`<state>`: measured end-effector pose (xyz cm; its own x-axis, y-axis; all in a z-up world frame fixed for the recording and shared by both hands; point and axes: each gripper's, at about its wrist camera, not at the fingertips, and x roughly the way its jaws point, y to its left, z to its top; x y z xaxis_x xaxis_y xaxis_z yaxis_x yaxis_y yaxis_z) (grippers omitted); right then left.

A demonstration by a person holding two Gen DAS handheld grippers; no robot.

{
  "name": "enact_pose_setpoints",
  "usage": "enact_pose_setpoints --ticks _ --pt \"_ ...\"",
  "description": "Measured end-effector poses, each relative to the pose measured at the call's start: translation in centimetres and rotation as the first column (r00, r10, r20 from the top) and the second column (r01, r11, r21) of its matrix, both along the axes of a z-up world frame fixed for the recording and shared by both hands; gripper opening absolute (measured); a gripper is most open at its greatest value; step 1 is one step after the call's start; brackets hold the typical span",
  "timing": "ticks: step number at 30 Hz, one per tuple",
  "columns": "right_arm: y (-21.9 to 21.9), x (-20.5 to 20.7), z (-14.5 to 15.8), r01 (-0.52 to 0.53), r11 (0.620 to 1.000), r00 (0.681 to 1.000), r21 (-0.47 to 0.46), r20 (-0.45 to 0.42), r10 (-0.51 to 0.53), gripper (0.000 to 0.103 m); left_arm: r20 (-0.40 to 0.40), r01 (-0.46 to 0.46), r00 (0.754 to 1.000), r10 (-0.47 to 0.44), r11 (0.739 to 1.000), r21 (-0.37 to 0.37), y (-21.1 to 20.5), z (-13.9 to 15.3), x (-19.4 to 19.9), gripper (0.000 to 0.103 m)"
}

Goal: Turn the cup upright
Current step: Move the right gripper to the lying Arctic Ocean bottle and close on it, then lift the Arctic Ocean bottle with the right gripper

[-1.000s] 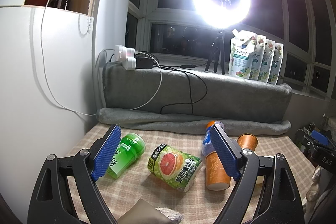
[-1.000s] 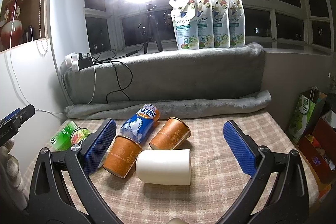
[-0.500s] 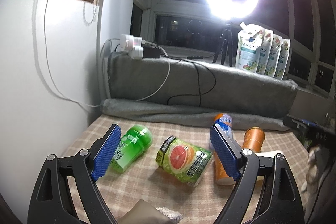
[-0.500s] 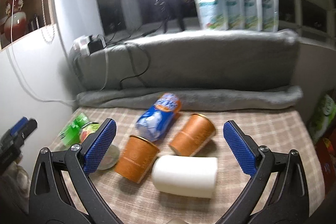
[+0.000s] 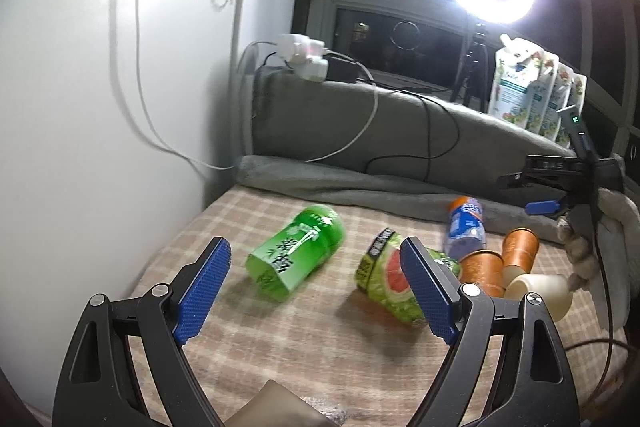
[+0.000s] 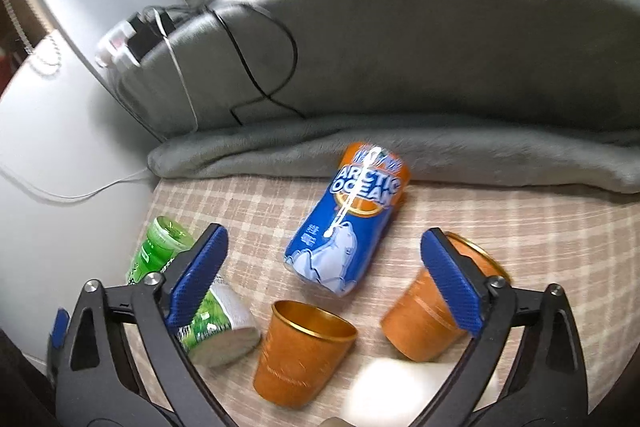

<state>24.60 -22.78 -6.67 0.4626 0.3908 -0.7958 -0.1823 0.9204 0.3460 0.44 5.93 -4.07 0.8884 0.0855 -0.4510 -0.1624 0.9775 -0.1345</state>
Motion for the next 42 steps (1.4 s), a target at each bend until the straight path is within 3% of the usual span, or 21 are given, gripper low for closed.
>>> enact_pose_setpoints --ticks 6,13,16,21,35,42 --pt "1.4 3.0 -2.8 0.012 0.998 0.993 -0.056 -0.119 -0.018 0.090 -0.008 -0.017 1.000 0.017 1.000 -0.014 0.9 -0.3 0.0 0.087" --pt "2.2 4.9 -4.7 0.024 0.992 0.984 -0.124 -0.173 -0.046 0.089 -0.006 -0.033 0.999 0.033 0.999 -0.030 1.8 -0.4 -0.1 0.087" --pt "2.4 5.9 -5.6 0.030 0.991 0.976 -0.129 -0.209 -0.057 0.082 -0.005 -0.038 0.999 0.038 0.999 -0.036 2.0 -0.4 -0.1 0.087" --pt "3.1 6.6 -6.9 0.006 0.986 0.968 -0.167 -0.248 -0.047 0.078 0.000 -0.050 0.999 0.050 0.998 -0.039 2.4 -0.3 -0.3 0.087" --pt "3.4 6.6 -6.5 0.002 0.992 0.968 -0.123 -0.247 -0.033 0.067 0.020 -0.061 0.998 0.062 0.998 -0.028 2.5 0.5 -0.9 0.087" --pt "2.9 5.5 -4.3 0.017 0.998 0.984 -0.068 -0.176 -0.029 0.064 0.035 -0.057 0.998 0.058 0.998 -0.016 2.1 1.0 -1.4 0.087"
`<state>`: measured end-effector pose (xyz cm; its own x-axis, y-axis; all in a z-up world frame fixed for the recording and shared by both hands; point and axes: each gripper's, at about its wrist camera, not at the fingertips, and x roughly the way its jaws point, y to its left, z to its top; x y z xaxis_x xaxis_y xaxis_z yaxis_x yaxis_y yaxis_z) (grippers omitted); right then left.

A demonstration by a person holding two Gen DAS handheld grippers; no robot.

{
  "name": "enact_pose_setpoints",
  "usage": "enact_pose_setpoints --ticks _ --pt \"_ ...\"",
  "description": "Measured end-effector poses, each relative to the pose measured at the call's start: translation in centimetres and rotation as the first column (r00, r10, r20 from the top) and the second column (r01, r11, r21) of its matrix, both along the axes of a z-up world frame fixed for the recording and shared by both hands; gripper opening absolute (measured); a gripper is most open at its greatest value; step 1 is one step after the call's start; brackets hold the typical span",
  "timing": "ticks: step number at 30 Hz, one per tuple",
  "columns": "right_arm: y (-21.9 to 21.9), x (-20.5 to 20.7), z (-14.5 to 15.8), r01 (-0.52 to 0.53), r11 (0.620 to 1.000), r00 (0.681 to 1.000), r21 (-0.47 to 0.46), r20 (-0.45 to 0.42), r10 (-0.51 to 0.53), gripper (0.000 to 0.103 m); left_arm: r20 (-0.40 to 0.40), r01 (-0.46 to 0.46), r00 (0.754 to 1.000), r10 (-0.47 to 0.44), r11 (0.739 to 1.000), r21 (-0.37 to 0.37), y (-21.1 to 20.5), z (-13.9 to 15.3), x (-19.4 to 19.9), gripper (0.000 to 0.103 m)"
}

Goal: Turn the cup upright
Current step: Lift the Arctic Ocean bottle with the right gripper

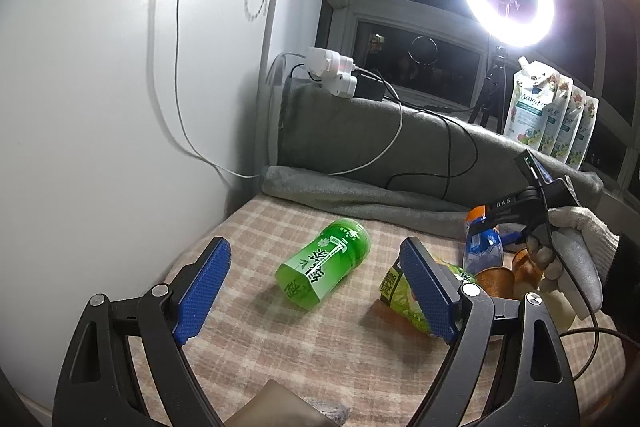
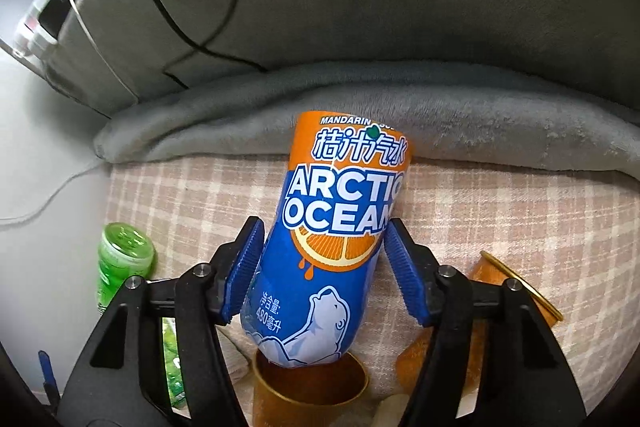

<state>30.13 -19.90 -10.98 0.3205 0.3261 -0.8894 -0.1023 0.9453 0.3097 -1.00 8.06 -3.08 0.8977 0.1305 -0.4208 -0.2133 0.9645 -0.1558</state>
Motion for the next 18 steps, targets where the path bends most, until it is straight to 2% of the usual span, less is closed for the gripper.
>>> enact_pose_setpoints --ticks 6,12,18 --pt "-1.4 -0.9 4.1 0.003 0.997 0.993 0.077 0.116 -0.012 0.064 0.013 0.000 1.000 0.000 1.000 0.018 -0.4 0.6 -0.6 0.087" --pt "-2.5 -4.4 8.0 -0.080 0.985 0.984 0.154 0.169 0.053 0.064 0.010 0.011 1.000 -0.012 1.000 0.013 -0.6 0.9 -1.2 0.087" --pt "-2.4 -10.0 8.2 -0.179 0.967 0.974 0.183 0.175 0.147 0.064 -0.050 0.079 0.995 -0.082 0.994 -0.069 -0.7 0.1 -0.9 0.087"
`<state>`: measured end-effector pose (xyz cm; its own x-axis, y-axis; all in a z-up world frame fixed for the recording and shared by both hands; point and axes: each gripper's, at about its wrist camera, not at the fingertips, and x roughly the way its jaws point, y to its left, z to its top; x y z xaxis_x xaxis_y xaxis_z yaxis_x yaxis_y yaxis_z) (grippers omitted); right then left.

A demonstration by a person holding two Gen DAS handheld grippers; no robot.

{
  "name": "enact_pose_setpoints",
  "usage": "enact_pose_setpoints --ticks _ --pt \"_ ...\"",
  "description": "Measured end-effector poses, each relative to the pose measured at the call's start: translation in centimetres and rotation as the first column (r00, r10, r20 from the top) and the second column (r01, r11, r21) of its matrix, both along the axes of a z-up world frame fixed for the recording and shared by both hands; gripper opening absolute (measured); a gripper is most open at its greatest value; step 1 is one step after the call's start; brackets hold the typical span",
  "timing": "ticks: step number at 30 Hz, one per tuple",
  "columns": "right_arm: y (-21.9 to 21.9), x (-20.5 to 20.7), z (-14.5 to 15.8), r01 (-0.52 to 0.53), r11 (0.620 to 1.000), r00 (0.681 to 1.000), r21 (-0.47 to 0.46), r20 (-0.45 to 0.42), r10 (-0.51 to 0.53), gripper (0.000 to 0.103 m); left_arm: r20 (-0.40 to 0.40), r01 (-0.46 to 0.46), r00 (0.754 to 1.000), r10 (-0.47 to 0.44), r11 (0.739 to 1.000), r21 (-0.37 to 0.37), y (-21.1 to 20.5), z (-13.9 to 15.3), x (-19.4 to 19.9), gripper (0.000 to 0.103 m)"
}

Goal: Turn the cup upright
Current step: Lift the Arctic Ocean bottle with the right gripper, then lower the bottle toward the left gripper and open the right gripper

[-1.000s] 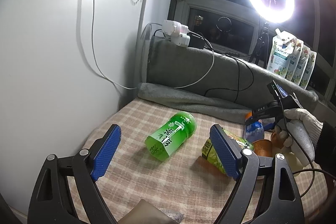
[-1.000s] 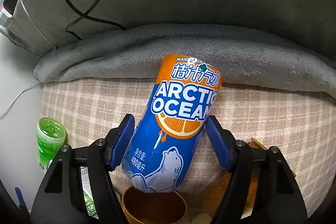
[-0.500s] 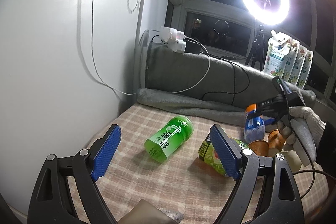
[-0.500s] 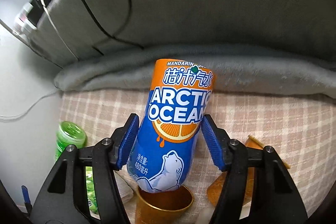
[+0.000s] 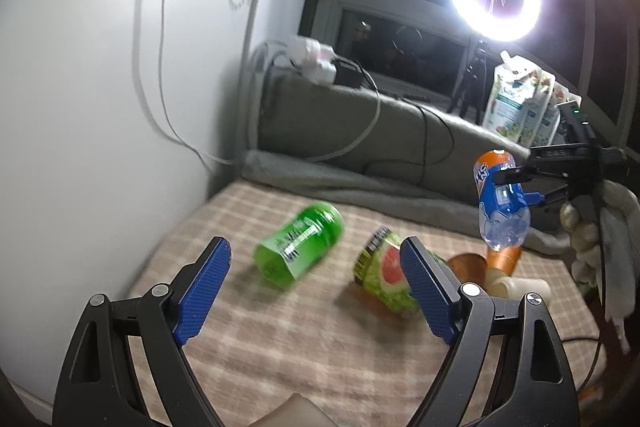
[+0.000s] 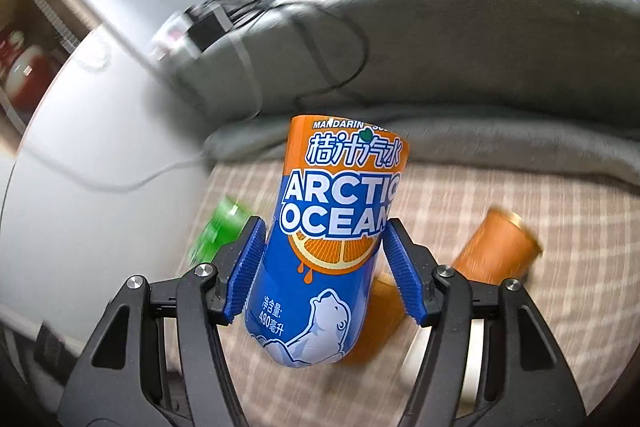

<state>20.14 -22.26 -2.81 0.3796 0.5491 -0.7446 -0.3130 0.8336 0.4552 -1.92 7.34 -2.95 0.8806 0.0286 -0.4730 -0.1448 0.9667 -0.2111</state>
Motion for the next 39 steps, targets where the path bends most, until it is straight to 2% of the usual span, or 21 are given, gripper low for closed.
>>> enact_pose_setpoints --ticks 7,11,18,23,25,28,32,37,39 --pt "0.2 -6.5 -3.0 -0.138 0.990 0.987 0.000 -0.079 0.138 0.064 -0.069 0.065 0.995 -0.069 0.997 -0.050 -1.2 -1.4 0.2 0.087" --pt "1.6 -8.7 -6.0 -0.202 0.979 0.969 -0.014 -0.146 0.198 0.064 -0.095 0.090 0.991 -0.097 0.993 -0.075 -1.9 -2.0 0.2 0.087" --pt "3.0 -9.6 -9.4 -0.229 0.974 0.952 -0.003 -0.211 0.223 0.065 -0.120 0.129 0.983 -0.137 0.989 -0.076 -2.8 -2.3 -0.2 0.087" --pt "3.3 -10.0 -10.3 -0.228 0.974 0.948 -0.010 -0.231 0.219 0.069 -0.148 0.143 0.977 -0.155 0.986 -0.088 -3.1 -2.7 -0.2 0.087" --pt "3.3 -10.0 -10.4 -0.224 0.974 0.951 -0.021 -0.224 0.213 0.070 -0.160 0.148 0.974 -0.163 0.984 -0.102 -3.1 -3.0 0.0 0.087" --pt "2.9 -10.2 -9.9 -0.219 0.975 0.958 -0.032 -0.197 0.209 0.078 -0.187 0.178 0.962 -0.199 0.977 -0.121 -3.7 -3.5 0.3 0.087" --pt "1.7 -11.2 -8.2 -0.211 0.977 0.970 -0.026 -0.127 0.206 0.079 -0.224 0.222 0.942 -0.251 0.964 -0.147 -4.7 -4.1 0.8 0.087" --pt "-0.8 -13.2 -6.0 -0.154 0.987 0.988 -0.048 -0.013 0.153 0.079 -0.278 0.258 0.904 -0.324 0.933 -0.250 -5.4 -4.8 2.3 0.087" --pt "-2.2 -14.2 -5.3 -0.108 0.992 0.993 -0.066 0.037 0.110 0.079 -0.292 0.270 0.892 -0.344 0.925 -0.265 -5.9 -5.0 2.9 0.087"
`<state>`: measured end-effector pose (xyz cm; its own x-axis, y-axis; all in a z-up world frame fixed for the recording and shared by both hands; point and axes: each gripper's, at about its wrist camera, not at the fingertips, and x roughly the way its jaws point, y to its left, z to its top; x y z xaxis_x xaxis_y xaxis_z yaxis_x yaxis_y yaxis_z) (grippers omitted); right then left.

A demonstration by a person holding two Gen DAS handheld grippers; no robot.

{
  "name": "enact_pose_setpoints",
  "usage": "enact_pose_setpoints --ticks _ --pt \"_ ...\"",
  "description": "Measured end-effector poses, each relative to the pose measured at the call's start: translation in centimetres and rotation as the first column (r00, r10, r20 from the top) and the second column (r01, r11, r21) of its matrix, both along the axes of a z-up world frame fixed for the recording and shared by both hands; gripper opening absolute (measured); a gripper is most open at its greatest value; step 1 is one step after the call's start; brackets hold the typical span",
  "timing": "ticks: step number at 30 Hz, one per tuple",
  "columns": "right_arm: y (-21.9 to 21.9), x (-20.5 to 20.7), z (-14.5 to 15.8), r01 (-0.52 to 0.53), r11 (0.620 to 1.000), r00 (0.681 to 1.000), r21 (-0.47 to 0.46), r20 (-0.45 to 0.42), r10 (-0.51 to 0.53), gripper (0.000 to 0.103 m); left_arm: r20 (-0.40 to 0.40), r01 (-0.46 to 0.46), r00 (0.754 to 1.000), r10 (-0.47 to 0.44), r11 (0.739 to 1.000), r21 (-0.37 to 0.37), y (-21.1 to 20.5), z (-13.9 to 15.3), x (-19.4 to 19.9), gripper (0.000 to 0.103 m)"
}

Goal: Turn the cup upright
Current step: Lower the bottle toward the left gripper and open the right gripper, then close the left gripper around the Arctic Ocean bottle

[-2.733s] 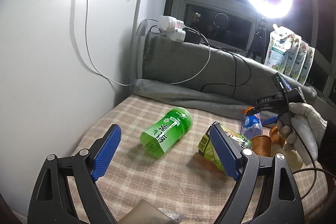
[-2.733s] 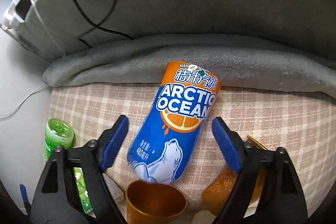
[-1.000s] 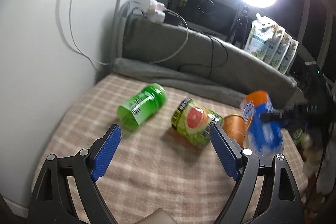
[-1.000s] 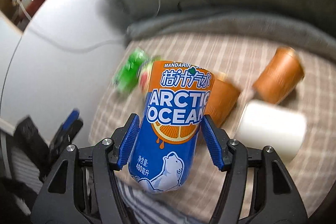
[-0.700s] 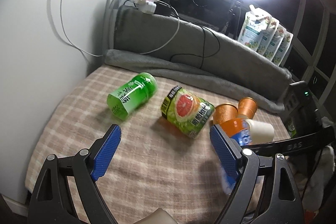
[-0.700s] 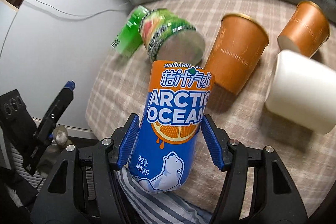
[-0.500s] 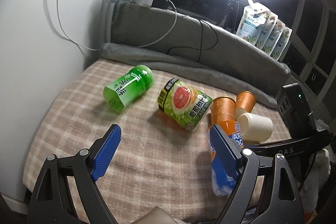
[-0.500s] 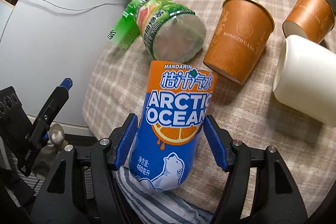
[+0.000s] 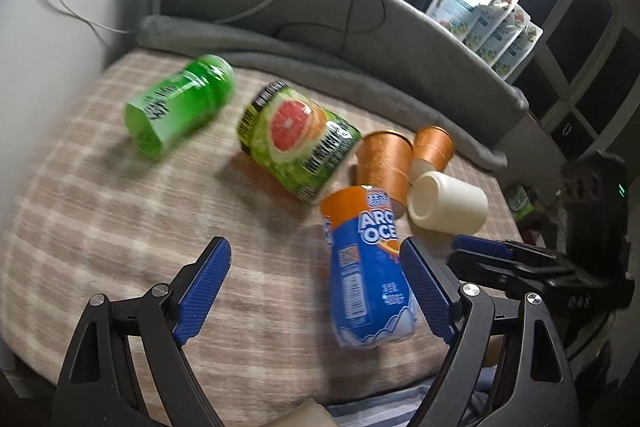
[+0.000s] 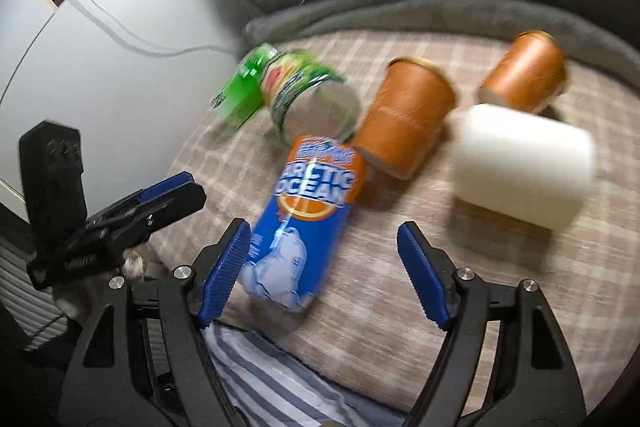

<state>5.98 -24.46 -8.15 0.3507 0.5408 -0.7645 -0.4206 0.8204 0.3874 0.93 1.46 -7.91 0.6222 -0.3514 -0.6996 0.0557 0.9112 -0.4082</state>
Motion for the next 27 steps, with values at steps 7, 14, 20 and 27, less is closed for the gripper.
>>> enact_pose_setpoints --ticks 7,14,20,27 --pt "-4.2 -2.1 1.4 0.120 0.993 0.989 -0.009 0.090 -0.118 0.079 -0.016 0.066 0.998 -0.066 0.998 0.015 -2.3 0.2 1.1 0.085" --pt "-7.0 -3.6 1.1 0.233 0.972 0.964 -0.013 0.134 -0.229 0.079 -0.047 0.108 0.993 -0.108 0.994 0.014 -3.6 0.1 2.4 0.085" --pt "-9.5 -4.0 -0.2 0.303 0.953 0.948 0.007 0.099 -0.303 0.079 -0.117 0.138 0.983 -0.141 0.990 -0.035 -3.7 -1.0 4.2 0.081" --pt "-10.6 -4.4 -0.6 0.334 0.943 0.938 0.005 0.096 -0.333 0.079 -0.205 0.152 0.964 -0.169 0.984 -0.094 -4.1 -2.9 6.5 0.077"
